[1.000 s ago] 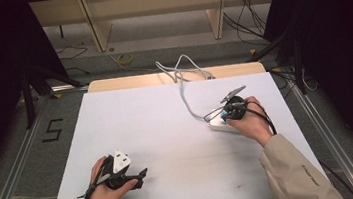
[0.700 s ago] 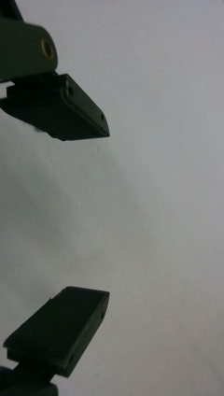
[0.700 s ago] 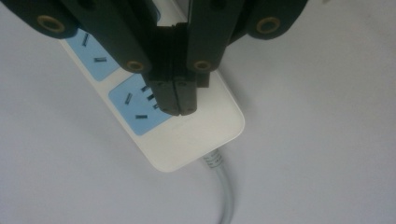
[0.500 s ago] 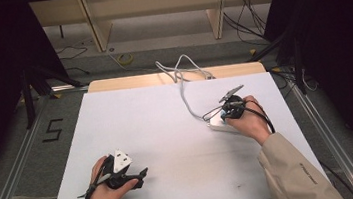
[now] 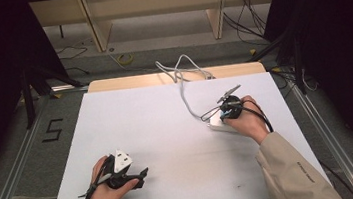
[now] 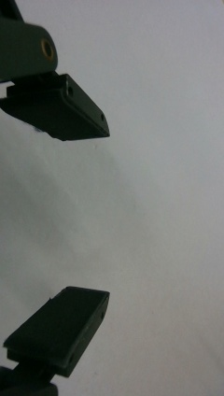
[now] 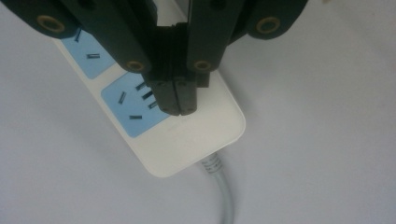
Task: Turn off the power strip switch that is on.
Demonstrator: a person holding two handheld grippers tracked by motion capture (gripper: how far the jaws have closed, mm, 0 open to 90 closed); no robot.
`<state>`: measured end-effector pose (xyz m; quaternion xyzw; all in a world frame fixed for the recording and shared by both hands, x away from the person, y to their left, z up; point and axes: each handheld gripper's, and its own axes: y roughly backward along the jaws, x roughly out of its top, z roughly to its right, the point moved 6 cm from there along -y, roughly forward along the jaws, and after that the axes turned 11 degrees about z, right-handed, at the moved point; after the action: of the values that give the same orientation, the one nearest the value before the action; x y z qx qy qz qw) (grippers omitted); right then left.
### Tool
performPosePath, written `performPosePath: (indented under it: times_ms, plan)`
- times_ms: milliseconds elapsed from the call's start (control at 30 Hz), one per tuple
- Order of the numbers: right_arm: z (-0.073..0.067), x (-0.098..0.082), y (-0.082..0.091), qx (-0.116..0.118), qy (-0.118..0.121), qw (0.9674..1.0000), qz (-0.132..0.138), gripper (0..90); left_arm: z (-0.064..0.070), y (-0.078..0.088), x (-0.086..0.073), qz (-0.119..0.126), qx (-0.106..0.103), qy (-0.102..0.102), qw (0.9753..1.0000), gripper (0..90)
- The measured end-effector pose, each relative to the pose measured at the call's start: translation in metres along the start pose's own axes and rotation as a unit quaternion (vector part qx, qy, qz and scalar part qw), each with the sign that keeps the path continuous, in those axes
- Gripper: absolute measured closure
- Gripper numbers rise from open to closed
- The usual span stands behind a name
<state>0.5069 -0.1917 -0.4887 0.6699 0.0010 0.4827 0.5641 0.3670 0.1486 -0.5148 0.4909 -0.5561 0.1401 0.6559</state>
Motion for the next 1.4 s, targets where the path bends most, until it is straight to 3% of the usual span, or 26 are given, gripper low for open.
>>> performPosePath:
  times_ms: [533, 1400]
  plan:
    - [0.0000, -0.0007, -0.0012, 0.002, -0.001, 1.0000, -0.009, 90.0, 0.0002, -0.0004, -0.0001, -0.001, -0.001, -0.001, 1.0000, 17.5]
    - [-0.0047, 0.0008, -0.0024, -0.021, 0.018, 0.9993, -0.023, 90.0, 0.0009, -0.0007, -0.0005, -0.001, -0.001, -0.001, 1.0000, 17.5]
